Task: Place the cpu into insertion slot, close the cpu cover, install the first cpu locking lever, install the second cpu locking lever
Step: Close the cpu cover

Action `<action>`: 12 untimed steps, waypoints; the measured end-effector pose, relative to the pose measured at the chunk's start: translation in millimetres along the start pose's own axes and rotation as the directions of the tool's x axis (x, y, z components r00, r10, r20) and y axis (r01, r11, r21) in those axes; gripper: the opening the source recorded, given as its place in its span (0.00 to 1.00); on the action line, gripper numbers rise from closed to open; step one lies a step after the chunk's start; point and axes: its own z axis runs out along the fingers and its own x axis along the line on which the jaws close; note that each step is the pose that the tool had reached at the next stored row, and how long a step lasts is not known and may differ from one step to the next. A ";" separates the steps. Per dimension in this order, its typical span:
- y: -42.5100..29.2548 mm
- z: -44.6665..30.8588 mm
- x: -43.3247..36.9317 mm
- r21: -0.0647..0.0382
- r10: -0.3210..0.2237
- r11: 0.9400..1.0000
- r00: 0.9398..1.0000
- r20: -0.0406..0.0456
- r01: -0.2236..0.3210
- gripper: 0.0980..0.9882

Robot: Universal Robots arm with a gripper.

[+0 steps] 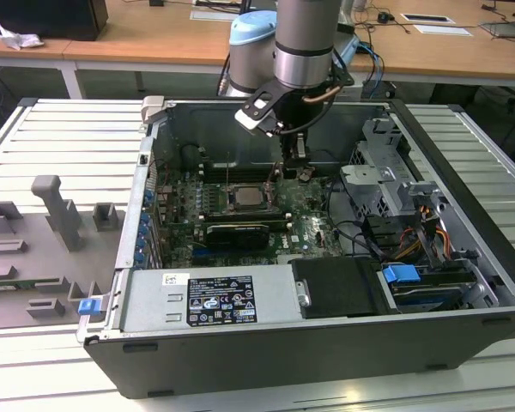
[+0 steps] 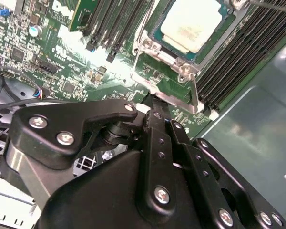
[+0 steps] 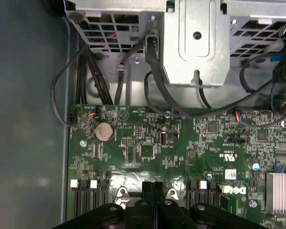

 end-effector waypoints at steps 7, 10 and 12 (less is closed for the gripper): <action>-19.8 -0.7 0.6 0.000 0.000 1.000 1.000 0.000 0.000 0.01; -25.8 0.7 0.7 0.000 0.000 1.000 1.000 0.000 0.000 0.01; -27.7 4.0 0.8 0.000 0.000 1.000 1.000 0.000 0.000 0.01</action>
